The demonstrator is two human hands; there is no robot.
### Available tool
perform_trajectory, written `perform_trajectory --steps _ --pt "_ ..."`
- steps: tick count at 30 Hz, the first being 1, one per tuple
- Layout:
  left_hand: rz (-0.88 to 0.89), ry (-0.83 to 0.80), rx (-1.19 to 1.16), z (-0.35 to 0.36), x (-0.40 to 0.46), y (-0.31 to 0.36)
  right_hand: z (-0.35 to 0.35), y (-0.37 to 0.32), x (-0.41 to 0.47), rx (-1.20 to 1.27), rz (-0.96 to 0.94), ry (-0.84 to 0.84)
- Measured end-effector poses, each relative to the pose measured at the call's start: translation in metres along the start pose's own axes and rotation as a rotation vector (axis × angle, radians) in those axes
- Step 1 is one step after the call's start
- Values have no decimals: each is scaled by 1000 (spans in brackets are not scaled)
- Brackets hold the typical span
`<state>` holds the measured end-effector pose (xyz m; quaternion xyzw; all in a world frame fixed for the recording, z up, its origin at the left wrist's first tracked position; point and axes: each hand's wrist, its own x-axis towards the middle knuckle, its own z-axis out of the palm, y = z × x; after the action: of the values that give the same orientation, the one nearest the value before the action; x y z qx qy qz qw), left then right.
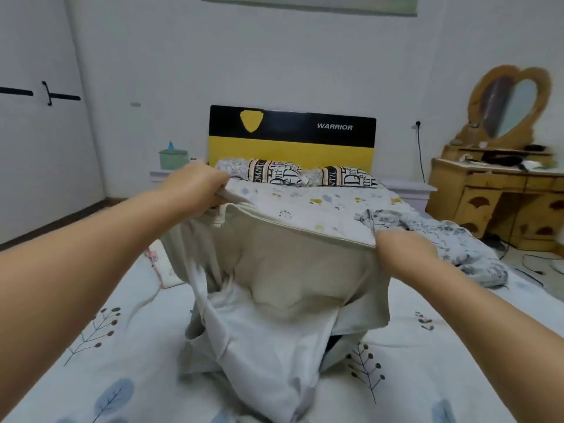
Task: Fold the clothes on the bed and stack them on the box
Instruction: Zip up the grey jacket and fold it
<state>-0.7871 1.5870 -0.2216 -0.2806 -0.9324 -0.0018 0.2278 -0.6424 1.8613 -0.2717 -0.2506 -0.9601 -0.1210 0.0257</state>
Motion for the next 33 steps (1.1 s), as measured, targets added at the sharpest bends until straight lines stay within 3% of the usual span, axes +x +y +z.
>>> perform_trajectory --steps 2,6,8,10,13,16,17,19,22,27,30,33 --pt "-24 -28 76 -6 -1 5 -8 10 -2 138 125 -64" --pt "-106 59 157 -26 -2 15 -31 22 -9 1225 403 -235" --pt "-182 120 136 -41 -4 26 -45 26 -9 1537 347 -220" --pt "-268 164 2 -54 -3 32 -66 24 -10 1663 250 -94" --pt "-410 232 -496 -71 2 29 -107 17 -16 1765 98 148" --pt "-489 317 -1346 -101 2 29 -149 16 -33 1737 -59 323" --pt "-470 352 -1507 -113 0 30 -161 18 -39 1737 -104 365" --pt "-392 446 -1604 -136 -4 32 -186 23 -49 1689 -166 496" --pt "-232 607 -1569 -167 -12 38 -216 34 -62 1538 -235 750" --pt "53 925 -1262 -197 -18 42 -248 31 -86 1473 -480 936" --pt "94 960 -968 -197 -23 54 -248 24 -83 1471 -487 987" --pt "-26 845 -737 -170 -18 63 -221 17 -59 1532 -464 892"
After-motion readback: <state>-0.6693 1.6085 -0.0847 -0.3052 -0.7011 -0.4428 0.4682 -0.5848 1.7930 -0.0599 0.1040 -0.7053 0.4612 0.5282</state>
